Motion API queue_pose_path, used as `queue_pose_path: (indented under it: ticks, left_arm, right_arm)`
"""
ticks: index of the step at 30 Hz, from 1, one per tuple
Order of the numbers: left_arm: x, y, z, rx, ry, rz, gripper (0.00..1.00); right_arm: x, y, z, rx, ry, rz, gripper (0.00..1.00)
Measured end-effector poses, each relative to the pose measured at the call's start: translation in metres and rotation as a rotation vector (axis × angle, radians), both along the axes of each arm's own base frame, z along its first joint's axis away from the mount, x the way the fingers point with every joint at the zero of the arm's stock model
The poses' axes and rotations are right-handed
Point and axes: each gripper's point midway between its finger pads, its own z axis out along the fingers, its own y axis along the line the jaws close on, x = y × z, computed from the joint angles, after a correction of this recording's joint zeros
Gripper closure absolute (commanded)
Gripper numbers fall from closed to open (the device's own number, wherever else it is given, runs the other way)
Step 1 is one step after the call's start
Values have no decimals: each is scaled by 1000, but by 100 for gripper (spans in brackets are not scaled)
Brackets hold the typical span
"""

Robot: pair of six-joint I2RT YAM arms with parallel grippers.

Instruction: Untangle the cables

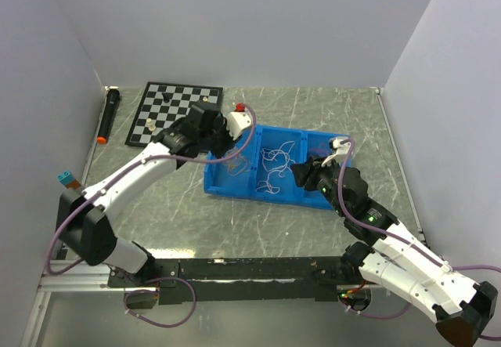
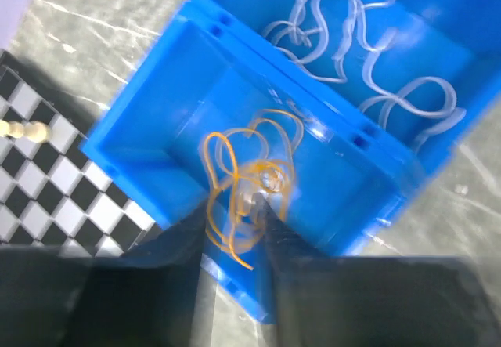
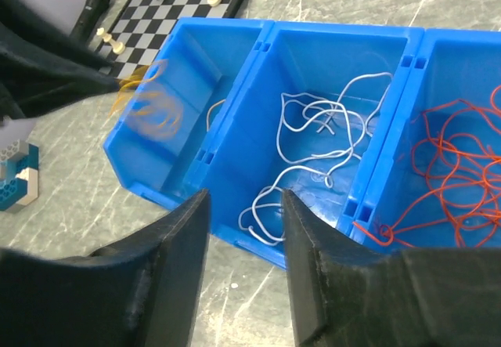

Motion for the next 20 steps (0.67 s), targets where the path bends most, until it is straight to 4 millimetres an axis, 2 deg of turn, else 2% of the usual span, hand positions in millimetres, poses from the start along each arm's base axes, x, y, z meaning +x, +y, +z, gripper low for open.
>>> queue_pose_path:
  ticks: [1, 2, 4, 7, 10, 15, 17, 20]
  left_arm:
    - [6, 0, 0, 2, -1, 12, 23]
    - [12, -2, -2, -4, 15, 29, 13]
    - [16, -6, -4, -5, 30, 38, 1]
    - [16, -6, -1, -20, 60, 58, 3]
    - [20, -5, 21, -58, 59, 89, 3]
    - [34, 0, 78, -143, -12, 178, 3]
    - [35, 7, 89, -168, -30, 213, 3]
    - [34, 22, 93, -185, -38, 272, 3]
  right_arm:
    - [0, 0, 0, 3, 2, 0, 39]
    - [0, 0, 0, 4, 3, 0, 36]
    - [-1, 1, -1, 2, 6, 2, 30]
    - [-1, 0, -3, -5, 14, 3, 20]
    - [-2, -1, -6, -18, 25, 4, 11]
    - [-1, -3, -3, -52, 34, 2, 8]
    - [-1, -4, 2, -58, 28, -2, 8]
    - [0, -5, 13, -65, 11, -4, 7]
